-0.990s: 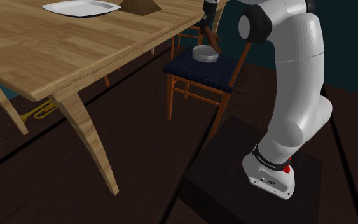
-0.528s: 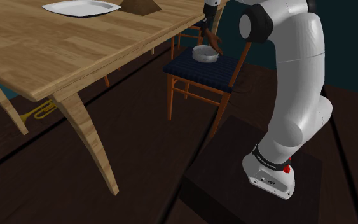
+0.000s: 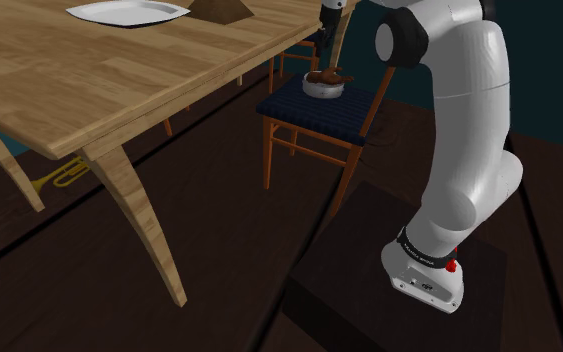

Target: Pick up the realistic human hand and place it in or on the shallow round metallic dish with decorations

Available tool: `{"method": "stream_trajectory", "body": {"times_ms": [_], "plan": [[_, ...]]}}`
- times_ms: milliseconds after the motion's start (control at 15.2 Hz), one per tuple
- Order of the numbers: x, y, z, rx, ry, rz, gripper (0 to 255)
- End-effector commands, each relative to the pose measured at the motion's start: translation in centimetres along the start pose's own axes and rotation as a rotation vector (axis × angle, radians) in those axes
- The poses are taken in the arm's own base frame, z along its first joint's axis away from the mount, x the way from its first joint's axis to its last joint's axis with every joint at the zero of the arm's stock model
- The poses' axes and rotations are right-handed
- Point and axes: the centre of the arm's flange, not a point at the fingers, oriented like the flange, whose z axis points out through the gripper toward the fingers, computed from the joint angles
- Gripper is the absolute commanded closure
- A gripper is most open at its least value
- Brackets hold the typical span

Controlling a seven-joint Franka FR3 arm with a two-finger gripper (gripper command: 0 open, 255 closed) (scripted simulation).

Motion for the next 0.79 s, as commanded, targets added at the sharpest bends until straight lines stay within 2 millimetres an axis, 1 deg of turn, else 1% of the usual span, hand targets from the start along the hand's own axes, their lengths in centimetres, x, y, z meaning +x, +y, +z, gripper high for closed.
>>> {"method": "stream_trajectory", "body": {"times_ms": [0,198,726], "plan": [[1.5,-0.8,4.6,0.01,-0.016,-0.025,0],[1.6,-0.8,0.9,0.01,-0.016,-0.025,0],[1.6,-0.8,0.9,0.01,-0.016,-0.025,0]]}}
